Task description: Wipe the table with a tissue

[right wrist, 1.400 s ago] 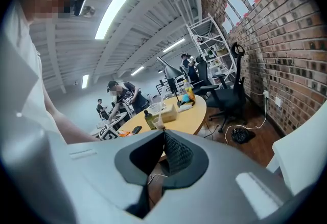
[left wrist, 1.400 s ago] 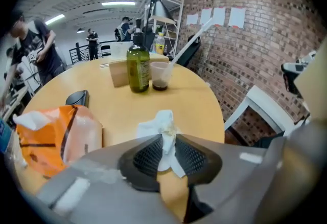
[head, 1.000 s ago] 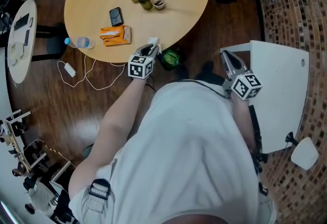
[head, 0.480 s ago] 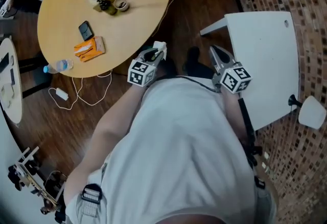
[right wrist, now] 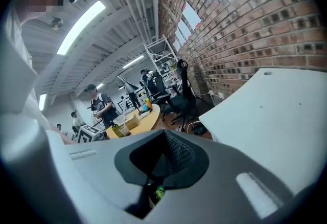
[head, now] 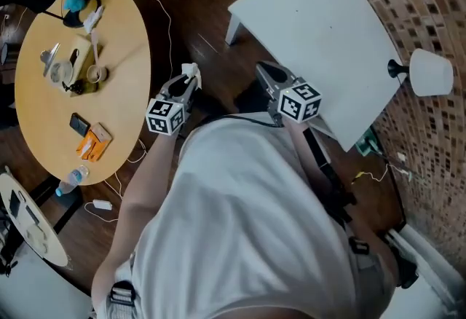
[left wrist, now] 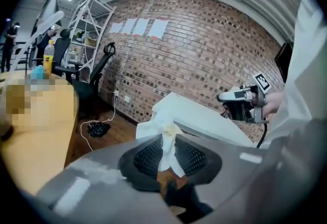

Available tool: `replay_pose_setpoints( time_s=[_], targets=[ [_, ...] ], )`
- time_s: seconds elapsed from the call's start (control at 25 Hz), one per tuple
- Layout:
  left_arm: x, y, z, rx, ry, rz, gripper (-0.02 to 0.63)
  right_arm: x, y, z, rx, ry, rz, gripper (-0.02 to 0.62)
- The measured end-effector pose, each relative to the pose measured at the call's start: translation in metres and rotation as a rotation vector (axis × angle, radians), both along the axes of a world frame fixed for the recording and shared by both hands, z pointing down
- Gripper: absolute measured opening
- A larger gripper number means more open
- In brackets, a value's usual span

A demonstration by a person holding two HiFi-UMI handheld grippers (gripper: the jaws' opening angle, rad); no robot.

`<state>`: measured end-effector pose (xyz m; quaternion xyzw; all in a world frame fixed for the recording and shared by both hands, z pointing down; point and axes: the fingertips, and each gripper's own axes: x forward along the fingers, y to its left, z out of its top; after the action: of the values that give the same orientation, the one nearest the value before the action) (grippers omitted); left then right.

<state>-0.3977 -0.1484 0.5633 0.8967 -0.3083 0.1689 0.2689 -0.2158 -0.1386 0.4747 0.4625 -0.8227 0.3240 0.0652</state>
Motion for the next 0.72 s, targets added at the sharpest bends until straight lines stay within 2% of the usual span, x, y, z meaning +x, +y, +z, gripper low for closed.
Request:
replay_pose_setpoints(
  time_s=[0.24, 0.72],
  targets=[
    [0.044, -0.019, -0.005, -0.021, 0.000, 0.063, 0.080, 0.044, -0.010, 0.001, 0.008, -0.047, 0.099, 0.008],
    [0.172, -0.053, -0.027, -0.027, 0.051, 0.282, 0.080, 0.151, -0.047, -0.007, 0.045, -0.084, 0.230, 0.008]
  ],
)
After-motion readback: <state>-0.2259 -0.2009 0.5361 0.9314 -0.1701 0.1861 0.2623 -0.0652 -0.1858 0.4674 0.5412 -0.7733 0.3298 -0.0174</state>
